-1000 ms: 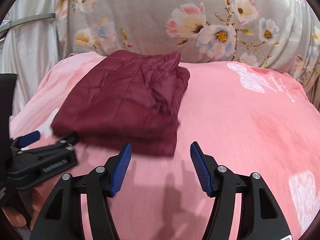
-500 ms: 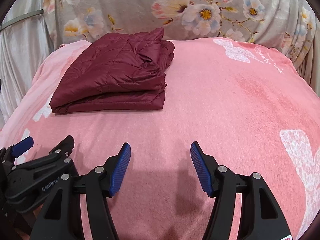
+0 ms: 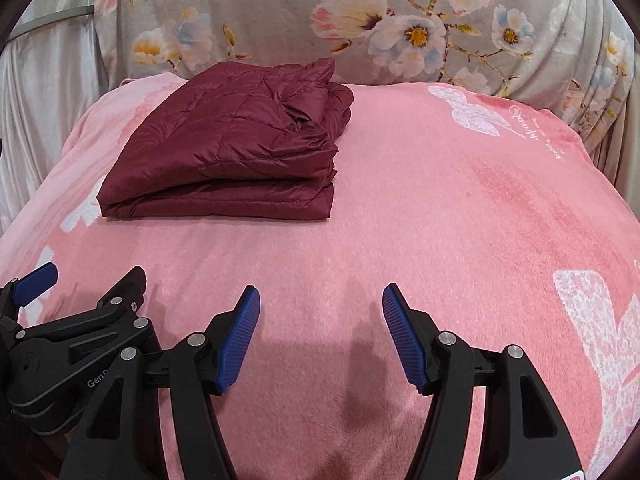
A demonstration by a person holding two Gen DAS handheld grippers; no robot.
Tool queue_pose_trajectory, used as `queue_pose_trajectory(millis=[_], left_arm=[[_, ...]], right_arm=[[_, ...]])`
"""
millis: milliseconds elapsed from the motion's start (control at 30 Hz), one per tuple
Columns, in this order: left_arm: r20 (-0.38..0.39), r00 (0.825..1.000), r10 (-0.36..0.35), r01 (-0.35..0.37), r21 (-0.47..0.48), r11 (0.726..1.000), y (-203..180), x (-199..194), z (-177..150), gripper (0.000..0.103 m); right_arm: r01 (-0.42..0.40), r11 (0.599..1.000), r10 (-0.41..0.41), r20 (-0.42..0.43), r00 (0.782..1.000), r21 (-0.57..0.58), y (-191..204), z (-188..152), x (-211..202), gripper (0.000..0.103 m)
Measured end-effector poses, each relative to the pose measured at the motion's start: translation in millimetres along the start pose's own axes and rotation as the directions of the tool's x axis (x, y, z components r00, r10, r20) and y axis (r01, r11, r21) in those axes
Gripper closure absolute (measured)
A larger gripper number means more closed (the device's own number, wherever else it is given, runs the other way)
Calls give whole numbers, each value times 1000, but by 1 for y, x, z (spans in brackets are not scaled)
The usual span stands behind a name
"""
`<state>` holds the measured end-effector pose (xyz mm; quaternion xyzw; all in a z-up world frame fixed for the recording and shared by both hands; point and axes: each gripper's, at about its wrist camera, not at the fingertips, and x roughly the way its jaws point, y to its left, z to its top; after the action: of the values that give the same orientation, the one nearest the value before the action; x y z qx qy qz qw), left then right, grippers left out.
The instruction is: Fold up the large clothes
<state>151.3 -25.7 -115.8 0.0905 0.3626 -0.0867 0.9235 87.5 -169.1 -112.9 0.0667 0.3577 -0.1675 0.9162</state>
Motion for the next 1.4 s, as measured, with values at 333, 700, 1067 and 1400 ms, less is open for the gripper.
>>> queue_pose_trajectory(millis=[333,700,1067,1400], left_arm=[[11,1000,14,-14,2,1000,-1,-3,0,6],[23,1000,20,-20,2,1000,-2,-6,0,6],[24,1000,20,-20,1,1000,-2,-6,0,7],[23,1000,21,-21,1,1000,-3,-7,0,7]], right_arm=[[14,1000,-14,10,1000,-8,0,0,-1,40],[18,1000,-18,20,1000,-13,-2,0,-3,40],[19,1000,-18,21,1000,-14,-2,0,-3,40],[18,1000,-18,21,1000,-13,-2,-1,-3,40]])
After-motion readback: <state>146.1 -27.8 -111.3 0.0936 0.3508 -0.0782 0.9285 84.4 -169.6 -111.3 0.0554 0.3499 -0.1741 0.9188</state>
